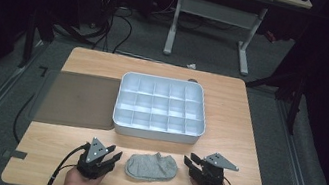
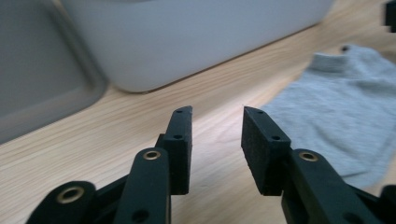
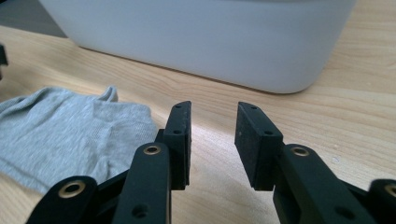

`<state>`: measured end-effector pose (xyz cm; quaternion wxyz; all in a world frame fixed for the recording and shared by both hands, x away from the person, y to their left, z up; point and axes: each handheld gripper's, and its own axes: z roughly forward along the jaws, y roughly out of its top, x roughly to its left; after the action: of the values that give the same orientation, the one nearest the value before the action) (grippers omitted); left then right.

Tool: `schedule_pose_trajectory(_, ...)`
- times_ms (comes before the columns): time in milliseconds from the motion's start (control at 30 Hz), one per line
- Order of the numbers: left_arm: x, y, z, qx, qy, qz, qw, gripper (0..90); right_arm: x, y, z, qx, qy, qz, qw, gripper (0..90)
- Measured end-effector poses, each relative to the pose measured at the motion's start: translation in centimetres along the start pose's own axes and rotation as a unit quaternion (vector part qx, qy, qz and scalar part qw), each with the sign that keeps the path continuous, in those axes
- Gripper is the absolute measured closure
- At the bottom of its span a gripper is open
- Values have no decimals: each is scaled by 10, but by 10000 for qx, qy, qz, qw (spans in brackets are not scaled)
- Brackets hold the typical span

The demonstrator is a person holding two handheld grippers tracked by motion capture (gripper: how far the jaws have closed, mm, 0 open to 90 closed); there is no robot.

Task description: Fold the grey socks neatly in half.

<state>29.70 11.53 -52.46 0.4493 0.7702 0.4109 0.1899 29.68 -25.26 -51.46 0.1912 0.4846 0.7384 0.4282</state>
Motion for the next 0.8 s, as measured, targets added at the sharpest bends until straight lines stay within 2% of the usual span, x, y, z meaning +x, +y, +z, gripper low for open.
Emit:
schedule_pose_trajectory(67,2,0,0,-34,41,-47,10000,605,1,-4,-1,-11,-46,-101,9999,637)
schedule_pose_trajectory(100,3,-1,1,-46,33,-85,9999,591,0,-6,-2,7,-41,-80,10000,631)
schedule_pose_trajectory(167,4,-1,2,-46,9,-154,9999,573,-3,-10,-3,49,115,92,9999,601)
schedule_pose_trajectory(233,4,-1,2,-49,-25,-177,9998,559,-3,-10,-5,68,228,131,9996,587)
schedule_pose_trajectory(433,2,-2,-1,-76,-43,-127,9999,539,2,-9,-8,-30,178,23,9998,569)
schedule_pose_trajectory(800,-3,-1,-2,-69,-164,-123,9998,529,8,-8,-9,-49,196,75,9998,574)
